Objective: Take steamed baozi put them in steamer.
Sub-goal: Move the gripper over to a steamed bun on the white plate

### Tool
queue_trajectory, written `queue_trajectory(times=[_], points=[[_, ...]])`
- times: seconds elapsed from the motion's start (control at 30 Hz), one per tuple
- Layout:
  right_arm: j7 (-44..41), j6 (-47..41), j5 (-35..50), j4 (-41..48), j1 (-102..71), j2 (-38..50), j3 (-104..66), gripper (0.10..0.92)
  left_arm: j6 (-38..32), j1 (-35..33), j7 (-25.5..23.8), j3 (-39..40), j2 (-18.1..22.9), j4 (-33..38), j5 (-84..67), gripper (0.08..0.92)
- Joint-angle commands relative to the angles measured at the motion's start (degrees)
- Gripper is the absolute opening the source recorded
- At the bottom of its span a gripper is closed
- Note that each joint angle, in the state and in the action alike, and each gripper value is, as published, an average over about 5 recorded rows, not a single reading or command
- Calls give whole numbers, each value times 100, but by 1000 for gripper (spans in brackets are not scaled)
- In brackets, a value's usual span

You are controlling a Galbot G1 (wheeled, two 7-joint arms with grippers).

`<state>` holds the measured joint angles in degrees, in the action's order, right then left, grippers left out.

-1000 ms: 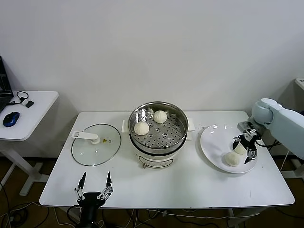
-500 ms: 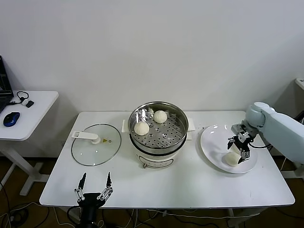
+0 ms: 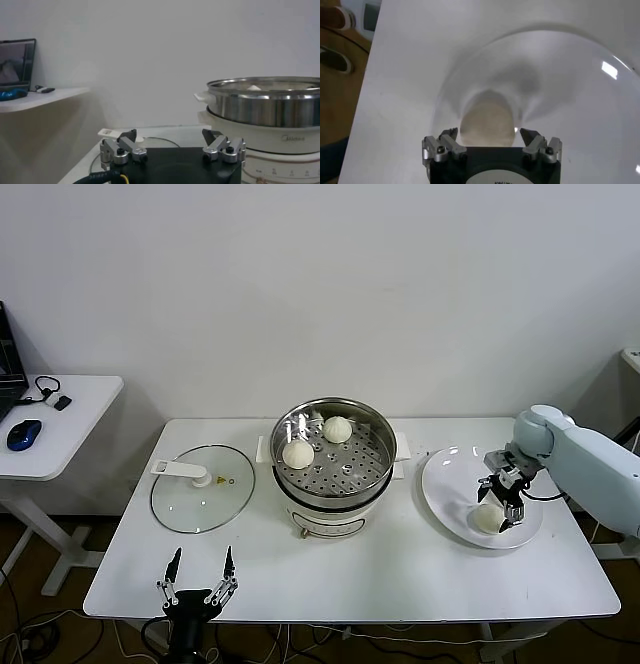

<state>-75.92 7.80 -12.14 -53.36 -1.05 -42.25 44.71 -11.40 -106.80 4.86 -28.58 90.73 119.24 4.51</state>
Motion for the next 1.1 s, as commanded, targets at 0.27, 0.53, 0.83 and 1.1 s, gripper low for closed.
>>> queue_trajectory(times=[0.27, 0.53, 0.83, 1.1], points=[[18, -2, -151, 30, -114, -69, -168, 823, 3, -12, 0, 5, 12, 20, 13, 823], [9, 5, -187, 28, -143, -53, -219, 790, 10, -5, 1, 11, 15, 22, 16, 823], [-8, 22, -197, 6, -177, -24, -260, 744, 12, 7, -2, 16, 15, 8, 16, 823], [-32, 52, -214, -51, -171, -9, -272, 714, 13, 11, -5, 14, 13, 12, 17, 823]])
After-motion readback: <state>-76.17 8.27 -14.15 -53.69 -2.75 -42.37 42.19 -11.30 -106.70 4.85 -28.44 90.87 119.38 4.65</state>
